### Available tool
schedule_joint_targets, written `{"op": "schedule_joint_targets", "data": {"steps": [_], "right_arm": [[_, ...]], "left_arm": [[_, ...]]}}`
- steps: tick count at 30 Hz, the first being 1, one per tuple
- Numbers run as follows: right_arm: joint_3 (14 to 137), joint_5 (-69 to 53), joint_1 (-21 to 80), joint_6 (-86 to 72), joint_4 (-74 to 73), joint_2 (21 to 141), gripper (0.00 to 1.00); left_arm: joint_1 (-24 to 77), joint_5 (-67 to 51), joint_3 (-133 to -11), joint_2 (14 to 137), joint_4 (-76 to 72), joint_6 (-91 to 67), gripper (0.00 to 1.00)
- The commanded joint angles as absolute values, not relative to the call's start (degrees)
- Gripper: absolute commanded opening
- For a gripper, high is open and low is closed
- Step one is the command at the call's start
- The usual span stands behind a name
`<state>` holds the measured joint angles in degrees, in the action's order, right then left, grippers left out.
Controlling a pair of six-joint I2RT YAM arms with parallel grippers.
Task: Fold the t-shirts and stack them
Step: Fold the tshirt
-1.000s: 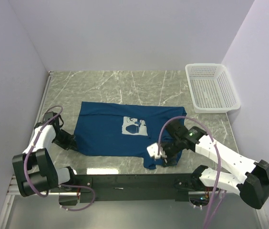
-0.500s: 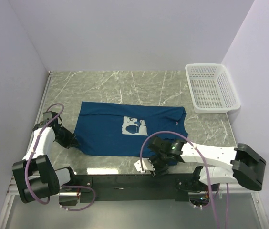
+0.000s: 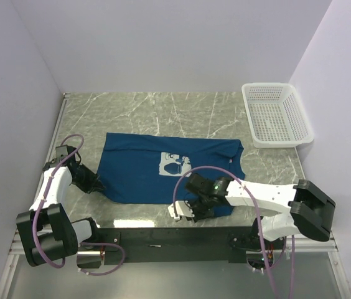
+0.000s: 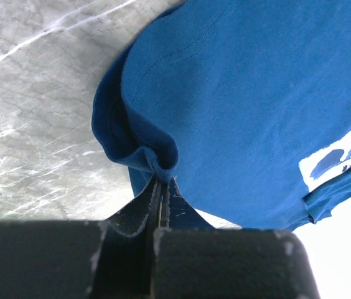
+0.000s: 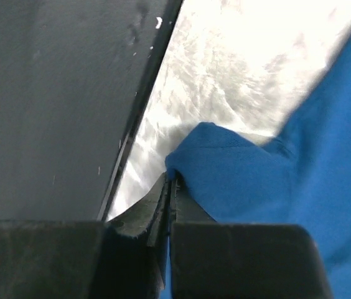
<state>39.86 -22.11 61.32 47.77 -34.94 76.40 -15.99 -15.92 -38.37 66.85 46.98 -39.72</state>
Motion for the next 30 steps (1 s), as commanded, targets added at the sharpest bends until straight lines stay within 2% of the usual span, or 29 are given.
{"op": "schedule_joint_targets", "data": {"steps": [1, 3, 6, 7, 9, 10, 11, 16, 19, 20, 21, 25, 30], "right_arm": [[49.4, -21.9, 60.1, 58.0, -48.0, 72.7, 0.0], [57.0, -18.6, 56.0, 59.6, -51.7, 73.5, 0.0], [65.0, -10.6, 52.2, 56.3, -46.2, 78.6, 0.0], [66.1, -1.8, 51.9, 54.6, -43.3, 80.2, 0.0], [68.7, 4.8, 51.1, 50.8, -36.8, 85.3, 0.46], [69.7, 7.9, 50.8, 49.4, -35.8, 87.0, 0.63], [71.3, 8.2, 50.5, 47.6, -36.5, 89.4, 0.89], [67.9, 9.2, 46.5, 42.4, -32.6, 85.6, 0.89], [66.5, -9.7, 43.9, 46.6, -39.3, 81.6, 0.88], [63.5, -19.4, 43.9, 53.8, -44.9, 78.8, 0.91], [61.3, -22.4, 44.4, 56.8, -46.4, 77.3, 0.96], [48.0, -25.1, 45.3, 64.4, -35.1, 70.7, 0.96], [45.0, -26.5, 45.1, 72.2, -33.3, 74.5, 0.79]], "left_arm": [[-16.1, -17.6, -38.5, 66.3, 45.7, -38.4, 0.0], [-16.1, -17.7, -38.6, 66.5, 45.8, -38.3, 0.0], [-16.2, -17.9, -38.7, 66.8, 45.6, -38.2, 0.0], [-16.1, -17.9, -38.8, 66.8, 45.6, -38.1, 0.0], [-16.2, -17.9, -38.7, 66.6, 45.7, -38.0, 0.0], [-16.2, -18.0, -38.7, 66.6, 45.7, -37.9, 0.0], [-16.1, -18.2, -38.8, 66.7, 45.7, -37.8, 0.0], [-16.2, -19.4, -38.6, 66.6, 45.1, -37.8, 0.0], [-16.2, -20.2, -38.4, 66.8, 44.6, -37.6, 0.0], [-16.1, -20.3, -38.2, 66.9, 44.3, -37.6, 0.0], [-16.2, -20.5, -38.1, 67.0, 44.2, -37.6, 0.0], [-16.1, -20.9, -38.1, 67.1, 43.9, -37.4, 0.0], [-16.1, -20.7, -37.9, 66.5, 43.9, -37.6, 0.0]]}}
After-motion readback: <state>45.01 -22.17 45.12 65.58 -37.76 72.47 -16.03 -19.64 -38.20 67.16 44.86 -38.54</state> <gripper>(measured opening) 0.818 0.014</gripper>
